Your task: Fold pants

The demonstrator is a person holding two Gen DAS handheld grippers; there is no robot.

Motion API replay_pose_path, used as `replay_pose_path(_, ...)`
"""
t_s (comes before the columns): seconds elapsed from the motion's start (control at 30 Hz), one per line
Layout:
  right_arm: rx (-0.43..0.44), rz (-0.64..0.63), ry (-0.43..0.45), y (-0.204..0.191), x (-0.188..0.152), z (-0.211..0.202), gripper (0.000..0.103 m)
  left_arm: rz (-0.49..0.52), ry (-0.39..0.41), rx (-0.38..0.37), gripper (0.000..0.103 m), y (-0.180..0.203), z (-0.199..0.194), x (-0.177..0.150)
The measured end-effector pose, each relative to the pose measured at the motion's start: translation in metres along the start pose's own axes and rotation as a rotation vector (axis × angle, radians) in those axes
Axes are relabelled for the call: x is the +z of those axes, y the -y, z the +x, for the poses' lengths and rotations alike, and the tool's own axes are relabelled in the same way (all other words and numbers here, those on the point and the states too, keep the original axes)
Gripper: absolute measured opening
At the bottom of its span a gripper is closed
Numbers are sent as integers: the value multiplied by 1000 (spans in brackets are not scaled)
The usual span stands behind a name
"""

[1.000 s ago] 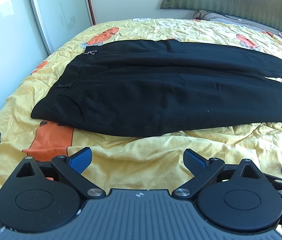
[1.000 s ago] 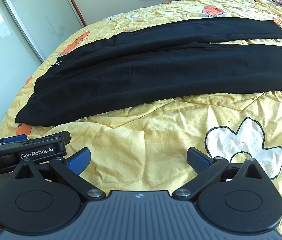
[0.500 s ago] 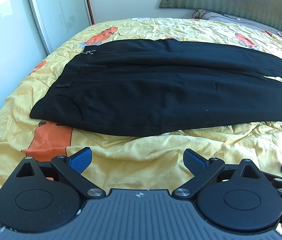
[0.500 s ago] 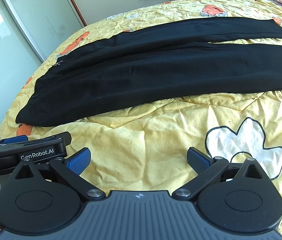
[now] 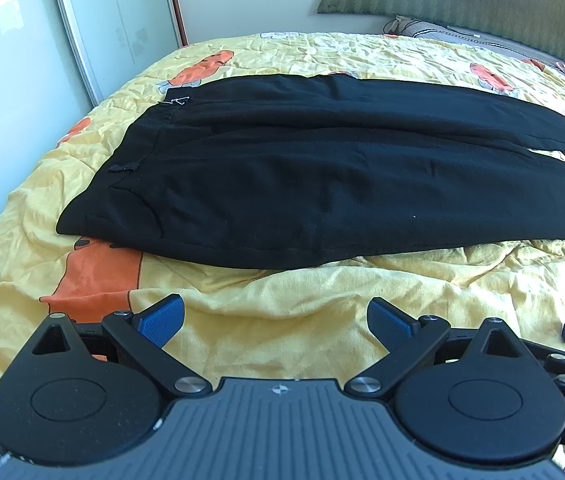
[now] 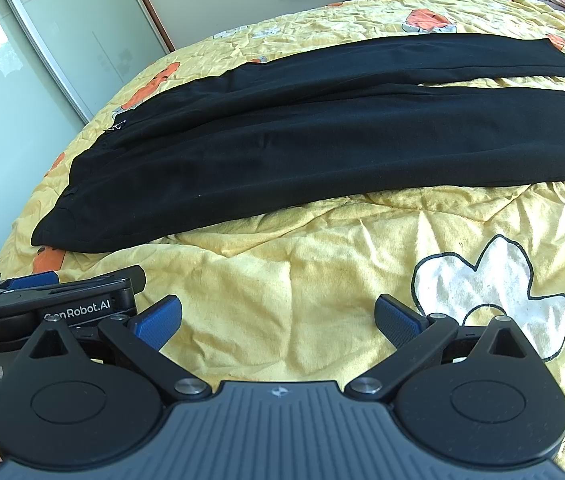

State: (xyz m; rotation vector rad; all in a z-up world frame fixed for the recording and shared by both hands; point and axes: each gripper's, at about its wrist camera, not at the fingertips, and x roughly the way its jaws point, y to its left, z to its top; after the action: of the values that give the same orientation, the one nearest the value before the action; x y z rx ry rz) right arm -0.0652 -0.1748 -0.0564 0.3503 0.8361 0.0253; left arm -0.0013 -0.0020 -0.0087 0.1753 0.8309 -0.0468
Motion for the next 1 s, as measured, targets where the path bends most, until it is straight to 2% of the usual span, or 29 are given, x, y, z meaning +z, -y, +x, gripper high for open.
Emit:
replay_pose_path(0.63, 2, -3, 0, 0, -1, 1, 103, 8, 5, 7, 99, -2, 2, -2)
replay_pose_path(0.83, 21, -13, 12, 4, 5, 1, 103, 34, 47, 43, 100, -2, 4, 2)
replay_pose_path(1.0, 156, -170, 152, 6, 39, -3, 103, 58, 104, 72, 100, -6, 8, 16)
